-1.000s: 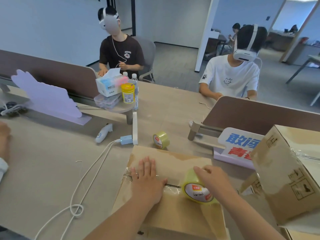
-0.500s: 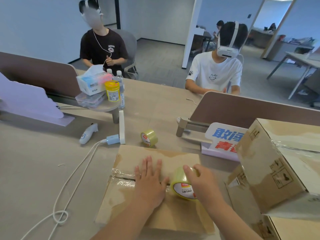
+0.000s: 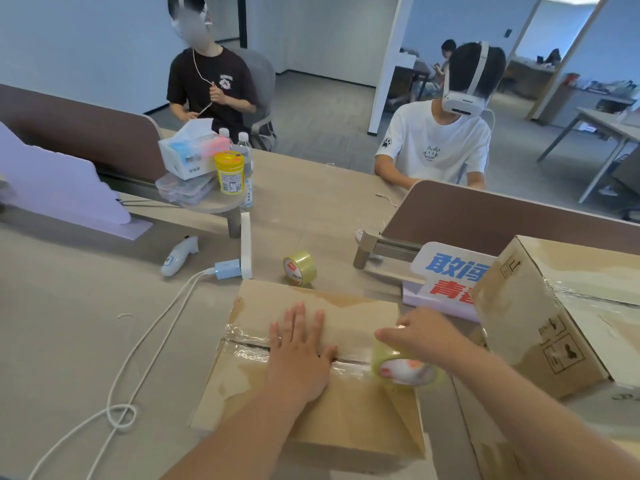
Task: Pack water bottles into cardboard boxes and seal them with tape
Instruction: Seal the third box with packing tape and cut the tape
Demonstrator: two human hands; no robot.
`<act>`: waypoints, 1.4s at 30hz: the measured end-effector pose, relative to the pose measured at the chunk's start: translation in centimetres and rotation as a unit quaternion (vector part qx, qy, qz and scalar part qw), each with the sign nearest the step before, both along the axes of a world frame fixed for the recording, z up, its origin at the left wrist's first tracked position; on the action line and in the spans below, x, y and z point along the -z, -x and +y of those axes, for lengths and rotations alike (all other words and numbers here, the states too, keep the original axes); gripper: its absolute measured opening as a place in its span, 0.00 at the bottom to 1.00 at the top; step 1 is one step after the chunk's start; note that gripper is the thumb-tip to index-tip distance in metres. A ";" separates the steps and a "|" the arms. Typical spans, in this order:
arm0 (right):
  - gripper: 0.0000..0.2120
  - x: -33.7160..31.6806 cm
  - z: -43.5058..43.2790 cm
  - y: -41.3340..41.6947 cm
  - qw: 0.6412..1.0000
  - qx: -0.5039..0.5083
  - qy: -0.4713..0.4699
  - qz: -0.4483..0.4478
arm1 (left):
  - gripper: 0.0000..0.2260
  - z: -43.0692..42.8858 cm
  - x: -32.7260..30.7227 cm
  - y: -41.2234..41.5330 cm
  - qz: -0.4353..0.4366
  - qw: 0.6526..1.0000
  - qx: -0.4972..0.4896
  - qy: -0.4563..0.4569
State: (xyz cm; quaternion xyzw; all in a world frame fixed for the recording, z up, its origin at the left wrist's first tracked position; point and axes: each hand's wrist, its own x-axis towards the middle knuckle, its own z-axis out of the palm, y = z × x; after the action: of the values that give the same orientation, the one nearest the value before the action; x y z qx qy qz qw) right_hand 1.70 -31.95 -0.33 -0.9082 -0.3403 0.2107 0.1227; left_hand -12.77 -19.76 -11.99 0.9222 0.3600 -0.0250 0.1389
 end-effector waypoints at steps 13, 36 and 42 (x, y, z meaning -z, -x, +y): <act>0.33 0.4 -4.2 -3.5 0.981 0.112 0.155 -0.036 | 0.37 0.2 0.0 0.2 -0.016 1.000 0.003 0.011; 0.36 5.4 -4.7 -5.1 0.975 0.158 0.134 0.083 | 0.38 -0.4 -1.2 -0.9 0.062 0.998 -0.008 0.014; 0.43 6.4 -4.8 -5.1 0.969 0.161 0.152 0.113 | 0.28 -4.8 -3.2 -5.9 0.018 0.996 0.088 0.008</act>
State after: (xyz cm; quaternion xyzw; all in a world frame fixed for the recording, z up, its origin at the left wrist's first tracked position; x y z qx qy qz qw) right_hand 6.79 -36.72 -6.71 -0.9294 -0.1376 0.3383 0.0529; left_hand -6.88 -24.60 -8.75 0.9485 0.2800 -0.0564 0.1369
